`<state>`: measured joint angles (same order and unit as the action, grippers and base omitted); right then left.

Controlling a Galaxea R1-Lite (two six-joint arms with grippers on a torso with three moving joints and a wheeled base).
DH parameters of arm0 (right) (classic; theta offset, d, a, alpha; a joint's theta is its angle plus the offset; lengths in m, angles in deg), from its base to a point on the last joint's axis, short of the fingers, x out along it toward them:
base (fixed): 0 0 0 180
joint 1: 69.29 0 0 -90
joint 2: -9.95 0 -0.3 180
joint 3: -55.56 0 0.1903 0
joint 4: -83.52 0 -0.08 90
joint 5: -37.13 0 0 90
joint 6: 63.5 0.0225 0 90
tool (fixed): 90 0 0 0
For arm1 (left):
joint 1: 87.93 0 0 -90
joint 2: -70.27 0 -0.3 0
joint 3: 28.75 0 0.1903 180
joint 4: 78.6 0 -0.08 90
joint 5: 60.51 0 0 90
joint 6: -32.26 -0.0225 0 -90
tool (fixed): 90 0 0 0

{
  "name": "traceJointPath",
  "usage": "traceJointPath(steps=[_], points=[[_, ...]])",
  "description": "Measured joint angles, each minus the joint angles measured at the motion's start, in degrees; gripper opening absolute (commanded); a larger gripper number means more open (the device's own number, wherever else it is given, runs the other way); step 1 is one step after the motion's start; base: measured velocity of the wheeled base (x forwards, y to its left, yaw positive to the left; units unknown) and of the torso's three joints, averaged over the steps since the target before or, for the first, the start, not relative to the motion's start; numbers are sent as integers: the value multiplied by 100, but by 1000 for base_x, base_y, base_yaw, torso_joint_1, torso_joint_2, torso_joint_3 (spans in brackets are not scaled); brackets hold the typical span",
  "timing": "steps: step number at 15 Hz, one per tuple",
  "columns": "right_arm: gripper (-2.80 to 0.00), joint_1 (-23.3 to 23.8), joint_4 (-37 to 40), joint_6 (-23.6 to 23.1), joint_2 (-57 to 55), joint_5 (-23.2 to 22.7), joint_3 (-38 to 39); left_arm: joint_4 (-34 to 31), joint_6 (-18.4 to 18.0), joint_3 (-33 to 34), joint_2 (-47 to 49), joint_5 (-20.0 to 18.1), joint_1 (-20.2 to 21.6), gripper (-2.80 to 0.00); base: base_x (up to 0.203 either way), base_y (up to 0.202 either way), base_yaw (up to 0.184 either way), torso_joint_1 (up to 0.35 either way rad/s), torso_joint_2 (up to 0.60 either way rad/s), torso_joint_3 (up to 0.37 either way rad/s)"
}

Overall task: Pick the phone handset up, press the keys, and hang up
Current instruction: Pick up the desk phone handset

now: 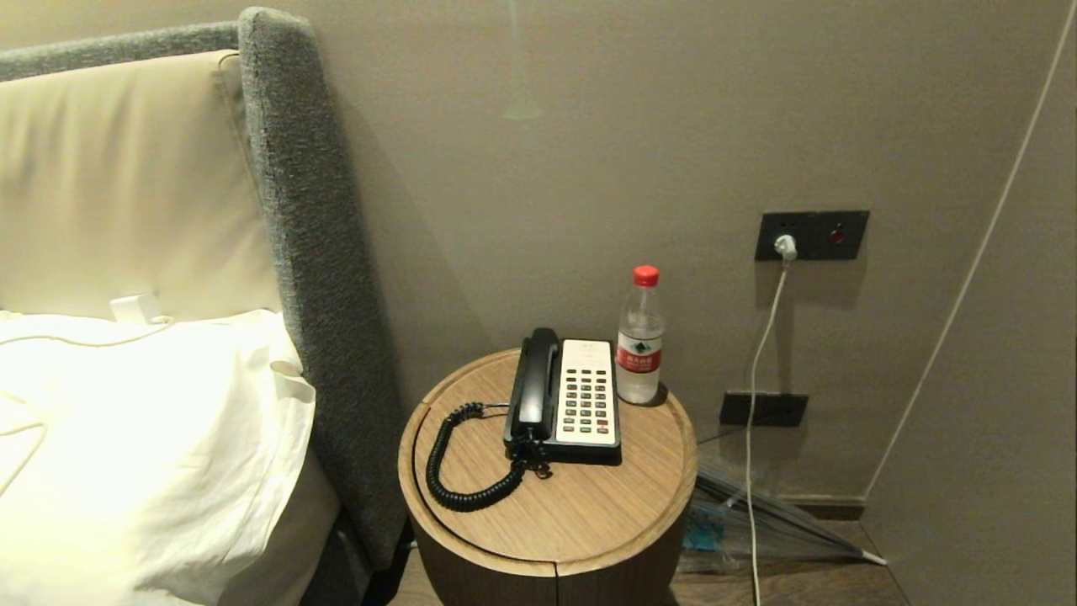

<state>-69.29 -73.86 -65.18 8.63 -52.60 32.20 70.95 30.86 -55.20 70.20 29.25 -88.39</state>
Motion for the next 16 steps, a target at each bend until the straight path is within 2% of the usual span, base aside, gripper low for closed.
traceJointPath(steps=[16], points=[[-280,0,-2,-5,0,-2,0,-7,13,0,0,-2,5,-280,0,0,0,0,0,0]])
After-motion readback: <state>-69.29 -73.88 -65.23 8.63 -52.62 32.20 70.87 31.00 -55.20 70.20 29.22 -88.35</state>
